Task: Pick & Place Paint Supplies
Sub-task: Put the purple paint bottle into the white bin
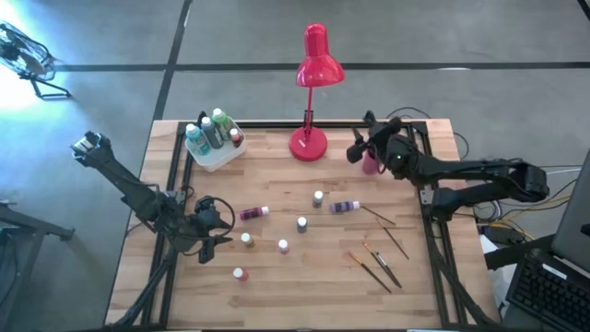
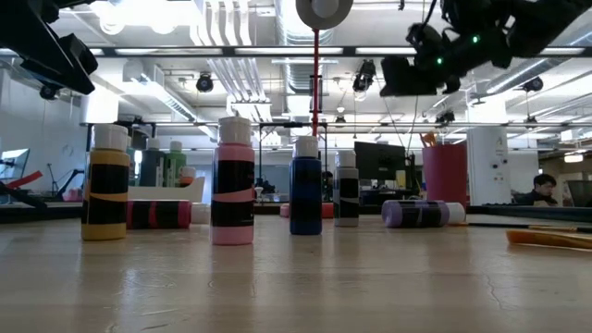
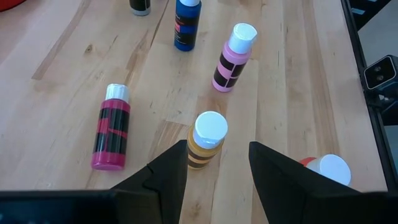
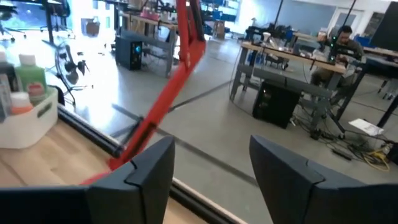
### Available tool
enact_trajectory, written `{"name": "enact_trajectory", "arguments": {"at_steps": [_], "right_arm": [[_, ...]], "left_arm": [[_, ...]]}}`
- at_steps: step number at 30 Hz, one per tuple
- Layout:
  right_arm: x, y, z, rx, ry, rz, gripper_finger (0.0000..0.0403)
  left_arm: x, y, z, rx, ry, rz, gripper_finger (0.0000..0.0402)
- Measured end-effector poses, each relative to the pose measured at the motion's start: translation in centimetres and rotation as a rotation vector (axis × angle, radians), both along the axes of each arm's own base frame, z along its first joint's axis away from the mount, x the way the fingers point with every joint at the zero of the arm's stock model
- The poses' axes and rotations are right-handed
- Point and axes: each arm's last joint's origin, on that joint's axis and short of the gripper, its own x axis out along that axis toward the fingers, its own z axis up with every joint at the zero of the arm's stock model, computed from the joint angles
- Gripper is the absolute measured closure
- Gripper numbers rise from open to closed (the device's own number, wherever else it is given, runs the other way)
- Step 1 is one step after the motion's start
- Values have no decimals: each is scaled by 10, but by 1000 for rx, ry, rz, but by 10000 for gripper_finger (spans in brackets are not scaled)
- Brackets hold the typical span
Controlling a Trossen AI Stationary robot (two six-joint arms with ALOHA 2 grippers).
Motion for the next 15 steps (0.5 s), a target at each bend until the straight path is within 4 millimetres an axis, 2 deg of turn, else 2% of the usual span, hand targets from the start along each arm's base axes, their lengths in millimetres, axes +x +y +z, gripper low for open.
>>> {"name": "enact_trajectory", "arguments": {"at_steps": [8,15], "right_arm": [[4,11,45,46,116,54,205],[9,39,66,102,226,165,226]], "left_arm": [[0,0,0,0,0,0,225],[0,0,0,1,0,1,225]]}}
